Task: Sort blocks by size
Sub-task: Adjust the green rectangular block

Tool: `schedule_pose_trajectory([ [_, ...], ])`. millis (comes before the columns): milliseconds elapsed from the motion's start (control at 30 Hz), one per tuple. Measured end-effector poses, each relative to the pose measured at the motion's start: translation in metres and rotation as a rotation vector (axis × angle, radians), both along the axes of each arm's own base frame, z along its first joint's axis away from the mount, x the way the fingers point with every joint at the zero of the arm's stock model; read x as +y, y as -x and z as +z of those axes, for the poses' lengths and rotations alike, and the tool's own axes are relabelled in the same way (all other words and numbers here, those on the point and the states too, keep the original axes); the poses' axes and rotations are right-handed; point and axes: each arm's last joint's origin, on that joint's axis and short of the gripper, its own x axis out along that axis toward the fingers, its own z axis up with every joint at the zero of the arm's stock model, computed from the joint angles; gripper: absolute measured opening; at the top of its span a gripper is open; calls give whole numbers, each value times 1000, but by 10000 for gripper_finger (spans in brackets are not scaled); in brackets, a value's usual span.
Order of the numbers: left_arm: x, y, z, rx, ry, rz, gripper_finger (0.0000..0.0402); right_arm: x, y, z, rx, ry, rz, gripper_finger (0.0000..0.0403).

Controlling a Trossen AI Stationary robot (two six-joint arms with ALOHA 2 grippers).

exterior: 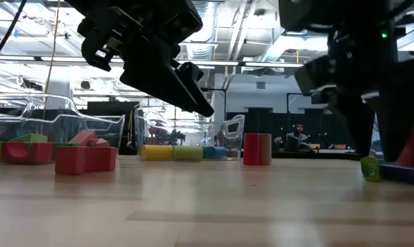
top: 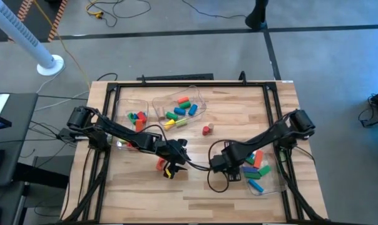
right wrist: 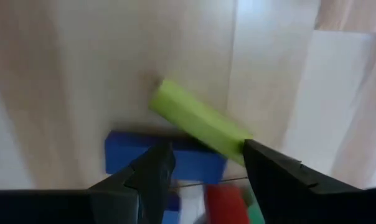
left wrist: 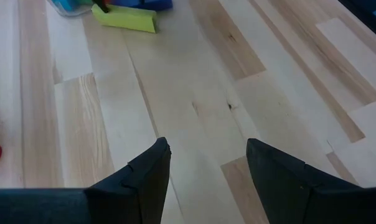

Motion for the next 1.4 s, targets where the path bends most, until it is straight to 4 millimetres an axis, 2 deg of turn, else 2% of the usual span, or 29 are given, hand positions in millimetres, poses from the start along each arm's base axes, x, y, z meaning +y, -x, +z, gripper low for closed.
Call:
schedule_pose_trajectory([
  [133, 0, 0, 0, 0, 0, 0, 206, -1, -2, -9, 21, 50, 18, 230],
  [300, 0, 0, 0, 4, -2, 0, 206, -1, -5, -11, -10, 63, 24, 218],
  [733, 0, 0, -1, 8, -1, 1, 206, 3, -17, -11, -131, 21, 17, 145],
  [867, 0, 1, -1, 12, 4, 5, 206, 2, -14, -8, -108, 31, 4, 133],
  [1133, 0, 1, -1, 13, 4, 5, 206, 12, -24, 15, -194, 93, 28, 152],
  [1400, 0, 2, -2, 25, 2, 6, 206, 7, -6, 6, -30, 112, -15, 164],
])
